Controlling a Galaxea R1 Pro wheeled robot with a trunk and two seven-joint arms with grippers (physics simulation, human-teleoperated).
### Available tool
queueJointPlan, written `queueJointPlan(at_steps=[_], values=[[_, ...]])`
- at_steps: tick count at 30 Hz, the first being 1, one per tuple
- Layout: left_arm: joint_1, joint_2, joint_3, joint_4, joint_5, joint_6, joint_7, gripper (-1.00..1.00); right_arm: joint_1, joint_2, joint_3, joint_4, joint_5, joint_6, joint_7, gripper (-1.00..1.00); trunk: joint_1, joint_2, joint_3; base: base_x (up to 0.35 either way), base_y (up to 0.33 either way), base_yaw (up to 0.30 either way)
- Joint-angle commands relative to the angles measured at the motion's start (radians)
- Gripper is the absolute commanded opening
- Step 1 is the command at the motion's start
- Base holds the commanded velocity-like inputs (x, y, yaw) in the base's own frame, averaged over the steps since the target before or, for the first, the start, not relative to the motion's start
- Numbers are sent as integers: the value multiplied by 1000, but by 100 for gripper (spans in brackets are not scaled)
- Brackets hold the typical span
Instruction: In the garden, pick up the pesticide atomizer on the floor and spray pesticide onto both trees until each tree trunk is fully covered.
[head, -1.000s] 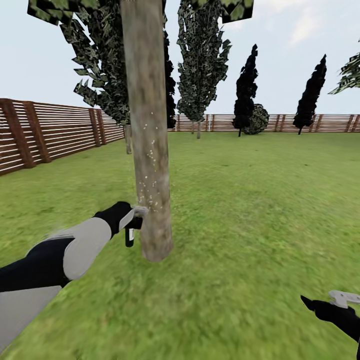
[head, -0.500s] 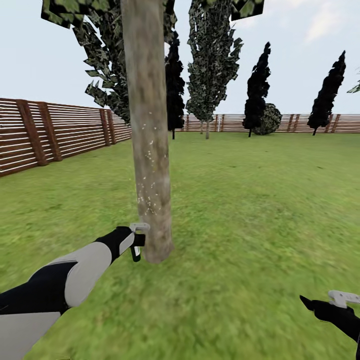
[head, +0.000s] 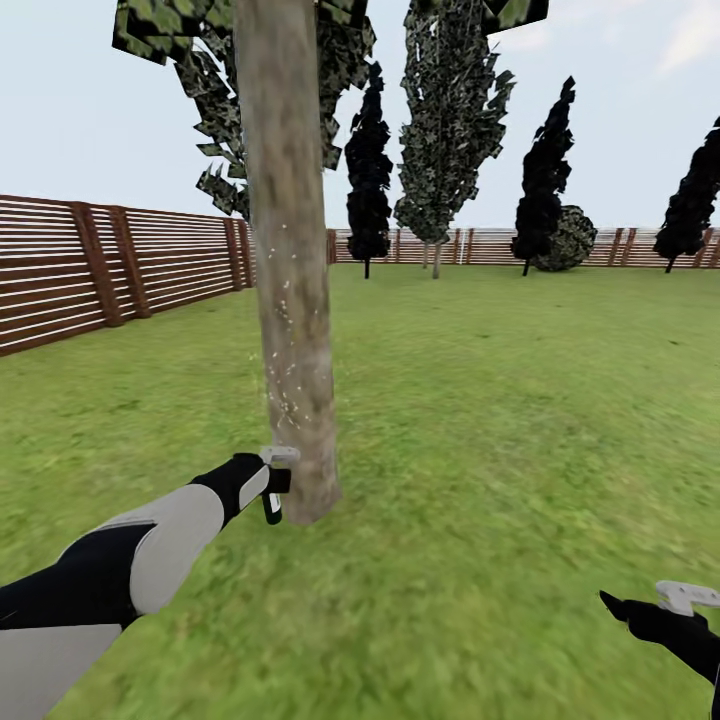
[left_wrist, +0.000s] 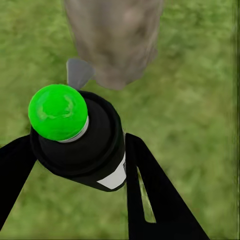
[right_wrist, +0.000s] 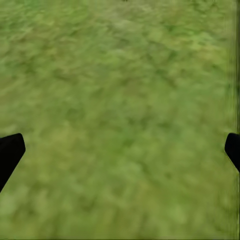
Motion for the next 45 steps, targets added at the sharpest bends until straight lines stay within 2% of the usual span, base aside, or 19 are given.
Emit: queueJointPlan(at_steps=[1, 7, 14, 23, 38, 45], values=[[0, 0, 0, 0, 0, 0, 0, -100, 0, 0, 0, 0, -1, 0, 1, 100, 0, 0, 0, 0, -342, 1], [0, 0, 0, 0, 0, 0, 0, -100, 0, 0, -1, -2, -1, 1, 0, 100, 0, 0, 0, 0, -337, 202], [0, -4, -1, 0, 0, 0, -1, -100, 0, 0, 0, -1, 0, -1, -3, 100, 0, 0, 0, 0, -117, 186], [0, -5, -2, 1, 0, 1, -1, -100, 0, 2, 0, -1, 0, -1, -2, 100, 0, 0, -1, 0, -316, 12], [0, -5, -2, 1, -1, 2, -1, -100, 0, 2, -1, -1, 0, -1, -2, 100, 0, 0, -8, 16, -321, 244], [0, -5, -2, 1, -1, 2, -1, -100, 0, 2, -2, -1, 0, -1, -2, 100, 0, 0, -8, 130, -320, 50]])
